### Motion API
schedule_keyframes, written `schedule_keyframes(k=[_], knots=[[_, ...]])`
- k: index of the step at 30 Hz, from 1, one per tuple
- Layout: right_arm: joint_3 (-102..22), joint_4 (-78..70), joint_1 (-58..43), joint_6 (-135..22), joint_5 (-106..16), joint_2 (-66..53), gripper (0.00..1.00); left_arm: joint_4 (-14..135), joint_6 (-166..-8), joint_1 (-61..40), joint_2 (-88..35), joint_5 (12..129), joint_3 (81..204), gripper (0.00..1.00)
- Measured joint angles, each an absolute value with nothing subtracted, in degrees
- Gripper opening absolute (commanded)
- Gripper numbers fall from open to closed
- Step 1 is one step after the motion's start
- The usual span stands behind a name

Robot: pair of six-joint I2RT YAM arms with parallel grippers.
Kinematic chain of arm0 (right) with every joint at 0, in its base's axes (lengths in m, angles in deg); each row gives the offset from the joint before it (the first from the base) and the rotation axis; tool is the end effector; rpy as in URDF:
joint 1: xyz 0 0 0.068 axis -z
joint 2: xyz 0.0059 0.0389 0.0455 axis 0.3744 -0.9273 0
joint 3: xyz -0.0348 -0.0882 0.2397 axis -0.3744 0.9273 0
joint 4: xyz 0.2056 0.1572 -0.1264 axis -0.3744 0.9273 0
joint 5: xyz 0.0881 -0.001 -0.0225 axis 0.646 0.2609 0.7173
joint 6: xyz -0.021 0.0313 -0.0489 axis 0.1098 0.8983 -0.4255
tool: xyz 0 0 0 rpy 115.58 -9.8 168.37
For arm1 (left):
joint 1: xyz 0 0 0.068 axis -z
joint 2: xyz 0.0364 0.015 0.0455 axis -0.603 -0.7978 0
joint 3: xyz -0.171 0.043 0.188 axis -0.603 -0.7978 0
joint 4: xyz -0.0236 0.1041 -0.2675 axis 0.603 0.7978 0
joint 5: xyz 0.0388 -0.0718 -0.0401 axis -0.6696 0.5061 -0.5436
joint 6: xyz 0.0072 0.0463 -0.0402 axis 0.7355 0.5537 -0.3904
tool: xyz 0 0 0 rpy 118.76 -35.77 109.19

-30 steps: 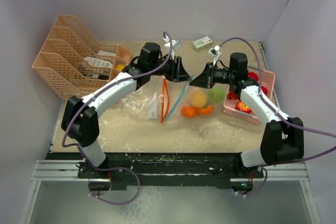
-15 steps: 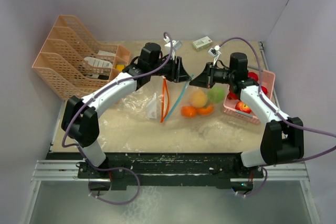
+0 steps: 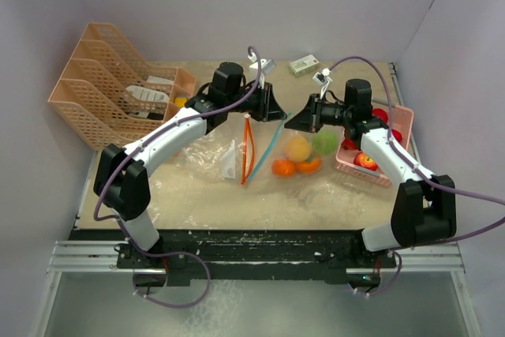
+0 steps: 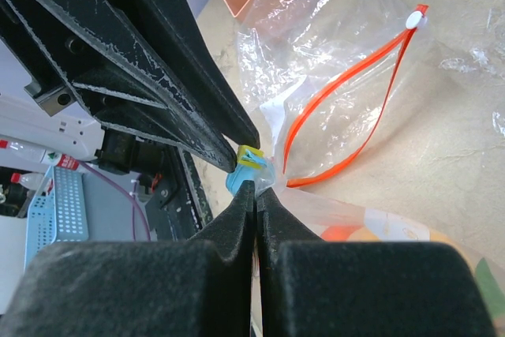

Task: Open the zip-top bag and remove the fake food
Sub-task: Unzip the zipper food storage bag at the center of the board.

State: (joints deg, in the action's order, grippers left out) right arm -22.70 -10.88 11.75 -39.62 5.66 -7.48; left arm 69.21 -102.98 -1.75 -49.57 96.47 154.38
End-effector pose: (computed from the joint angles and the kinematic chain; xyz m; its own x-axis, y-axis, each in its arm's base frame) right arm 0.3417 0.1018 0.2726 -0.6357 0.1012 -0.7653 -0.6906 0.3682 0.6224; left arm 0.3455 -0.2770 0.3073 -0.6813 0.0168 -0.7318 0.6663 0.4280 -0.6106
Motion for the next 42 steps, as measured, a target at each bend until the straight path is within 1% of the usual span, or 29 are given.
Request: schedule_keyframes(k=[3, 9, 15, 16, 18, 19, 20, 22, 25, 30, 32, 34, 38, 41, 42], knots=[[-22.7, -10.9, 11.75, -39.44, 5.66, -7.48, 0.0, 69.21, -103.0, -1.75, -49.57, 96.5, 154.38, 0.07], [-22.33, -12.65, 11.75, -37.28, 5.66, -7.48, 0.0, 69.17, -102.98, -1.75, -49.57, 96.56, 154.38, 0.0], [-22.11, -15.9, 11.77, -33.74, 5.69, -7.48, 0.0, 68.27, -103.0, -1.6, -49.57, 96.58, 154.36, 0.0], [-22.11, -16.1, 11.77, -33.43, 5.69, -7.48, 0.0, 68.1, -103.0, -1.6, -49.57, 96.56, 154.36, 0.04], [-22.11, -16.36, 11.77, -32.99, 5.71, -7.48, 0.0, 67.71, -103.0, -1.55, -49.57, 96.56, 154.36, 0.23], [-22.09, -16.51, 11.81, -32.84, 5.71, -7.48, 0.0, 67.62, -103.04, -1.53, -49.57, 96.54, 154.36, 0.3], [-22.11, -16.71, 11.81, -32.8, 5.71, -7.48, 0.0, 67.66, -102.89, -1.47, -49.57, 96.47, 154.36, 0.35], [-22.09, -17.0, 11.81, -32.8, 5.71, -7.48, 0.0, 67.84, -103.0, -1.42, -49.57, 96.34, 154.36, 0.39], [-22.09, -17.37, 11.81, -33.06, 5.71, -7.48, 0.0, 68.23, -103.0, -1.12, -49.64, 96.32, 154.38, 0.39], [-22.09, -17.19, 11.81, -34.31, 5.73, -7.48, 0.0, 69.21, -102.98, -0.94, -50.38, 96.43, 155.59, 0.36], [-22.09, -17.19, 11.81, -34.63, 5.77, -7.48, 0.0, 69.26, -102.98, -0.94, -50.54, 96.54, 155.67, 0.3], [-22.09, -17.17, 11.81, -35.05, 5.84, -7.48, 0.0, 69.28, -103.07, -0.94, -50.56, 96.67, 155.69, 0.21], [-21.39, -17.17, 12.12, -36.08, 6.23, -7.48, 0.0, 69.48, -103.07, -0.94, -50.56, 96.91, 155.83, 0.07], [-20.54, -17.3, 12.14, -36.56, 6.84, -7.48, 0.0, 70.35, -103.18, -0.94, -50.69, 97.06, 155.83, 0.0], [-20.36, -17.28, 12.14, -36.69, 7.08, -7.48, 0.0, 70.59, -103.31, -0.94, -50.69, 97.11, 155.83, 0.0]])
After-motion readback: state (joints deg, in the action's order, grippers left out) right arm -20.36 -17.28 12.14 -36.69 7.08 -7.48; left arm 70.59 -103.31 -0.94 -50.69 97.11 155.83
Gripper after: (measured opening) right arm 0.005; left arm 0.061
